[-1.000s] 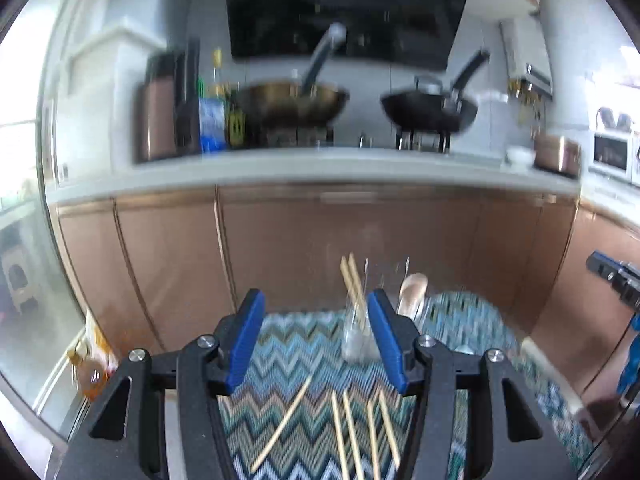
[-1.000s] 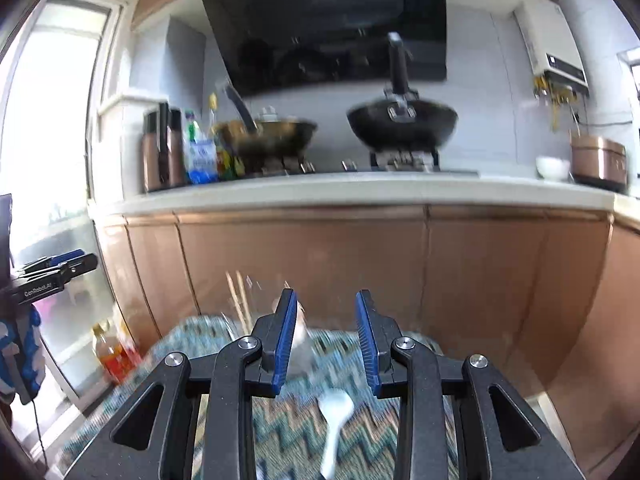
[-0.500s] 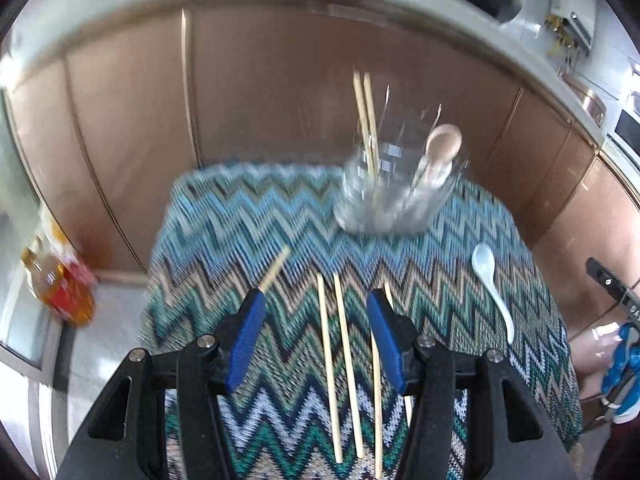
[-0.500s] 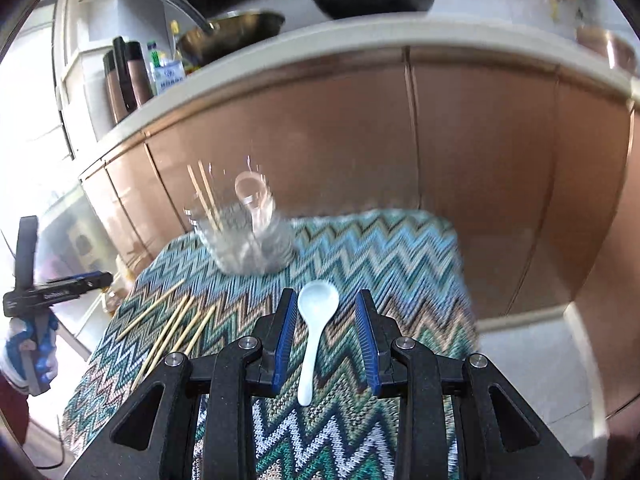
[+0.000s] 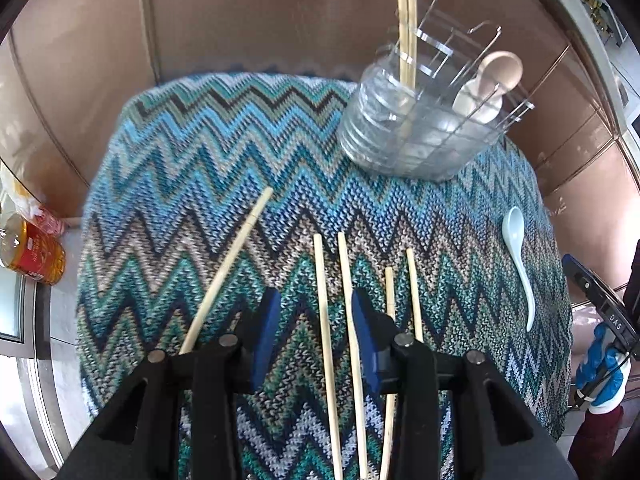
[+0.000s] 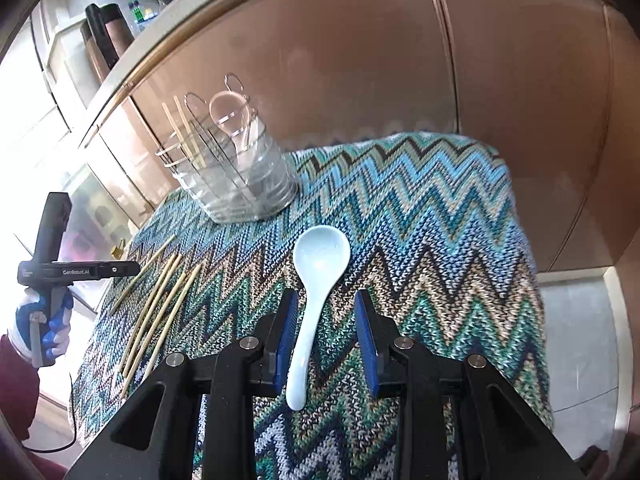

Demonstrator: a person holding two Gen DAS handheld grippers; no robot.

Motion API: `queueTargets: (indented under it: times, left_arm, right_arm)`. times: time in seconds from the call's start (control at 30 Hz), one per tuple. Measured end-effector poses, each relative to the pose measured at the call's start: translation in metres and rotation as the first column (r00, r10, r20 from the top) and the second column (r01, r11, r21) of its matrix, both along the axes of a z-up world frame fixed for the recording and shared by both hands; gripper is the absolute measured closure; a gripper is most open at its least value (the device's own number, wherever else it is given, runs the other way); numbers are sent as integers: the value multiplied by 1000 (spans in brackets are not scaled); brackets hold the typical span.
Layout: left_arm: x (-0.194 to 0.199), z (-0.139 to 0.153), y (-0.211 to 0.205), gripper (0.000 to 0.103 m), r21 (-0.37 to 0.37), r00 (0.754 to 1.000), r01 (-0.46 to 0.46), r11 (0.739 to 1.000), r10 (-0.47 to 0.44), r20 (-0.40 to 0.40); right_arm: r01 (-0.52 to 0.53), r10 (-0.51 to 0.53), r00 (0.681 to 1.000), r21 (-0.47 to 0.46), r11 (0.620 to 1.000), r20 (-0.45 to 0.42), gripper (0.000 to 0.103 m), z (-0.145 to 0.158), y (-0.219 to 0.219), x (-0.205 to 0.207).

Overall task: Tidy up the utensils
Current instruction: 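Grasp a chopstick with the left tool while the right tool grasps the light-blue spoon, then lift both and release the chopstick and light-blue spoon into the holder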

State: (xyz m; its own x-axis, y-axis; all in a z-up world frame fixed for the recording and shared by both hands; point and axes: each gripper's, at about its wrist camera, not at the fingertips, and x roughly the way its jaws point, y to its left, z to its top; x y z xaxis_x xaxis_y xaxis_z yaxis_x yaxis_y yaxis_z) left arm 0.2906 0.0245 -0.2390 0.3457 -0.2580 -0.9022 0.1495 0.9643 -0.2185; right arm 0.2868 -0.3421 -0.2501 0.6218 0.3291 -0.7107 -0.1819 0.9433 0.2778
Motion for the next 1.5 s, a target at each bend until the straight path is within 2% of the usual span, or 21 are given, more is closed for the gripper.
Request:
queueTargets:
  times: [0.2, 0.5, 0.83, 0.97, 1.07, 1.1, 1.2, 1.37, 1.5]
  left_arm:
    - [16, -17, -6, 78, 11, 998, 14, 1000, -14, -68]
    - [32, -32, -25, 92, 60, 990, 84, 995, -76, -122]
    - [55, -40, -44, 98, 66, 978, 125, 990, -111, -176]
    - [68, -40, -37, 99, 71, 979, 119, 990, -105, -172]
    - [66, -38, -37, 99, 77, 981, 114, 990, -100, -163]
    - [65, -38, -38, 99, 81, 982, 115, 990, -101, -160]
    - [55, -37, -42, 99, 89, 984, 113, 990, -99, -148]
    - [38, -27, -35, 99, 68, 991, 82, 994, -75, -111]
    - [21, -9, -21, 99, 24, 998, 47, 999, -46, -39]
  right_arm:
    - [-31, 31, 999, 0, 1000, -42, 74, -9, 0, 17]
    - [-118, 121, 984, 33, 992, -130, 74, -23, -3, 59]
    - [-214, 233, 948, 110, 971, -215, 77, -37, -2, 109]
    - [-254, 273, 929, 109, 961, -251, 85, -41, 2, 123]
    - [-295, 306, 914, 80, 952, -266, 90, -41, 9, 126]
    - [-309, 314, 910, 63, 949, -271, 94, -40, 12, 125]
    - [-340, 335, 902, 31, 940, -273, 97, -38, 22, 124]
    - [-332, 317, 920, -25, 943, -231, 97, -22, 31, 106]
    - [-286, 272, 947, -62, 956, -168, 97, 0, 31, 82]
